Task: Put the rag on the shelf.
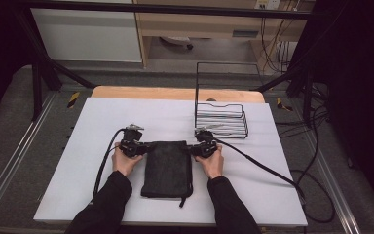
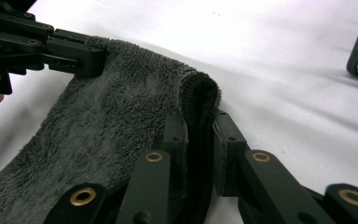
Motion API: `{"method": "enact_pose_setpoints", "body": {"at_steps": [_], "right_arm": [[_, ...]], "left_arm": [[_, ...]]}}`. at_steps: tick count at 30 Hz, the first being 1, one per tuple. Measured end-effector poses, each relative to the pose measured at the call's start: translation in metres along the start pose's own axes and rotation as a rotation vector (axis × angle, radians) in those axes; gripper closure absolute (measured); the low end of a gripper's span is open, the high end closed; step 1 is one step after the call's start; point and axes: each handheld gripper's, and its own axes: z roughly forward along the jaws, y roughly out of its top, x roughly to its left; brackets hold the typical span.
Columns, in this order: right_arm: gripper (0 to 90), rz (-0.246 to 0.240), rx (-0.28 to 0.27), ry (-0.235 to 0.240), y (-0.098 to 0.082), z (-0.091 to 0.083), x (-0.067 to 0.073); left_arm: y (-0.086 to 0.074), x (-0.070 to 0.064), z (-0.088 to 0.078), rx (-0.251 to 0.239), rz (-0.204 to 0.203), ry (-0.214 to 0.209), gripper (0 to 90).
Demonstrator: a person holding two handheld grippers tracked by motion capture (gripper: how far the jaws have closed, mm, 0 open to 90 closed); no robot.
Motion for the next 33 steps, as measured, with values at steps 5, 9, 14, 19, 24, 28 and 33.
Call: {"method": "enact_pose_setpoints", "body": {"at_steps": [5,9,14,19,24,28,33], "right_arm": [[79.5,-0.014,-0.033,0.008,0.001,-0.009,0.006],[79.5,-0.034,-0.066,0.014,0.001,-0.017,0.012],[80.2,-0.058,-0.102,0.021,-0.001,-0.026,0.019],[80.5,-0.074,-0.124,0.024,-0.003,-0.033,0.025],[80.7,-0.098,-0.151,0.027,-0.005,-0.043,0.030],[80.8,-0.111,-0.167,0.032,-0.005,-0.048,0.033],[80.8,-0.127,-0.210,0.043,-0.006,-0.058,0.039]], "left_arm": [[0.003,-0.004,-0.013,-0.049,0.009,-0.027,80.6],[0.003,-0.009,-0.021,-0.073,0.032,-0.025,80.6],[0.003,-0.019,-0.035,-0.104,0.085,-0.018,80.7],[0.002,-0.025,-0.042,-0.124,0.111,-0.011,80.7],[0.001,-0.031,-0.049,-0.151,0.127,-0.012,80.7],[0.001,-0.035,-0.057,-0.171,0.136,-0.020,80.7],[0.003,-0.041,-0.067,-0.196,0.157,-0.019,80.7]]}}
